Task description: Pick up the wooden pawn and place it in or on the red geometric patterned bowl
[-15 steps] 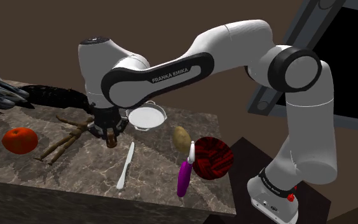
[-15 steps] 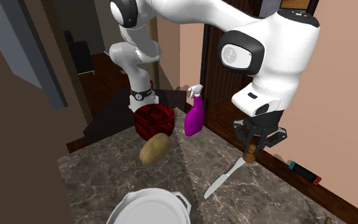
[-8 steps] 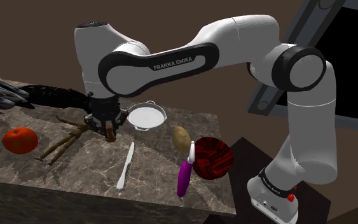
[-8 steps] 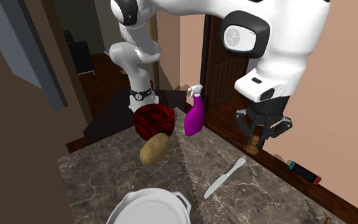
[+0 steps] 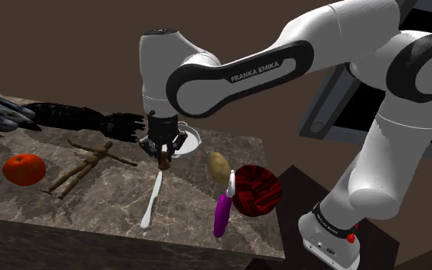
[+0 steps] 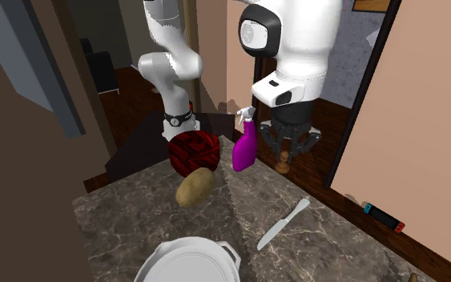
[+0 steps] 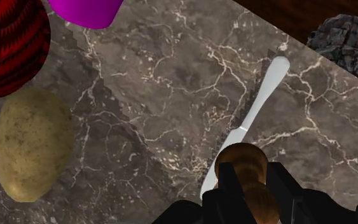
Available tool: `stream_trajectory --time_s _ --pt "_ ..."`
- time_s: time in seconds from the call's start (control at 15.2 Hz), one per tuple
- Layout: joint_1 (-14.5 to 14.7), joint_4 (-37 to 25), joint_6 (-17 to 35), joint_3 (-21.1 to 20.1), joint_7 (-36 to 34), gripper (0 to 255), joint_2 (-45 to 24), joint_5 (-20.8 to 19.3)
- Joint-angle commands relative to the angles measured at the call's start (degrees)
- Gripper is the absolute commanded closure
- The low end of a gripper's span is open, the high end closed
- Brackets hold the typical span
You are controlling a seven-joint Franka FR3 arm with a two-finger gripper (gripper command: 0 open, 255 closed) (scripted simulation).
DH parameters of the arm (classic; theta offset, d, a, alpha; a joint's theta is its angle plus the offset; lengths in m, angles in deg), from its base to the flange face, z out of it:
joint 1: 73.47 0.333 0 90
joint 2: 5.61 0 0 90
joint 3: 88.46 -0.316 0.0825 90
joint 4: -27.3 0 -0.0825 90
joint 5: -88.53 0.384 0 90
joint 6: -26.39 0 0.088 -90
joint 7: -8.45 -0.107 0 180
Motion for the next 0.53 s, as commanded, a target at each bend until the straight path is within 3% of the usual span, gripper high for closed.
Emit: stream_trajectory --time_s 0.0,0.46 --pt "-1.9 6.5 2.0 -0.4 2.2 255 5.4 3.0" --pt "-4.5 24.3 4.1 1.8 12.5 255 23.2 13.6"
